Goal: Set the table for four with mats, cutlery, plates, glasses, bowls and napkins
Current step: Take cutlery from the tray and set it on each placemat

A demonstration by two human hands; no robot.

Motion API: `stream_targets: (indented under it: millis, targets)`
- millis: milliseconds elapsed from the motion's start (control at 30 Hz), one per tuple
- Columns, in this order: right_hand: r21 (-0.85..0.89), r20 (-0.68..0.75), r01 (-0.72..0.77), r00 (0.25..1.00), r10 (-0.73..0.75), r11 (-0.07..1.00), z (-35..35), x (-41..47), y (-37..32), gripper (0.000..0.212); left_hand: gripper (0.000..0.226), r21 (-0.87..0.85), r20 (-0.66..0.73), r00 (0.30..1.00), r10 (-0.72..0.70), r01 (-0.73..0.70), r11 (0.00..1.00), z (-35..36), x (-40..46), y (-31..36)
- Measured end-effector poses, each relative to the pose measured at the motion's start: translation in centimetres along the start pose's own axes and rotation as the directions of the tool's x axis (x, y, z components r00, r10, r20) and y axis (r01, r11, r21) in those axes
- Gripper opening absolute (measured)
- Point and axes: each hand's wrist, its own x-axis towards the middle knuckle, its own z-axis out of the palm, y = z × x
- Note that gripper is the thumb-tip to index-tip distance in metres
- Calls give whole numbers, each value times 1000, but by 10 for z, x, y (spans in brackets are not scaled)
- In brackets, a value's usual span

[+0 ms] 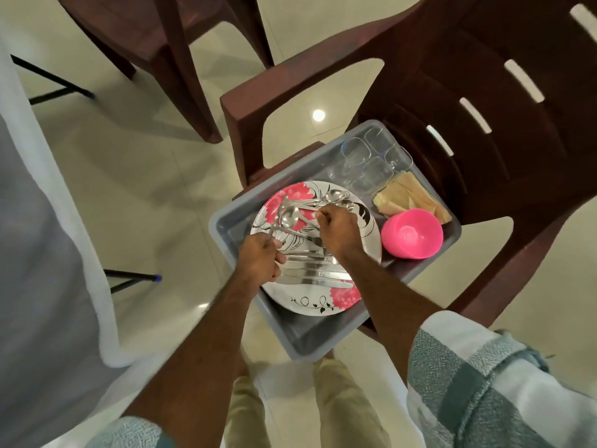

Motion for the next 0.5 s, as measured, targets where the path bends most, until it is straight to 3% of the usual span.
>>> stream_targets:
  millis: [133,267,367,500]
  targets:
    - [-318,226,219,962,-151,922,18,-3,7,11,18,-71,0,1000,-20,20,997,-11,0,-4]
    - [-508,266,310,944,-196,803,32,0,-1,20,15,-132,-21,1000,-20,17,991,-19,-3,-10]
    - [-588,312,384,920,-238,712,38,2,-3,26,13,-147,-20,1000,-10,7,989,-23,-8,-13]
    - [-557,322,382,918,-233,737,31,3,-4,18,15,-192,-49,999,21,-30,981,-26,-15,-16]
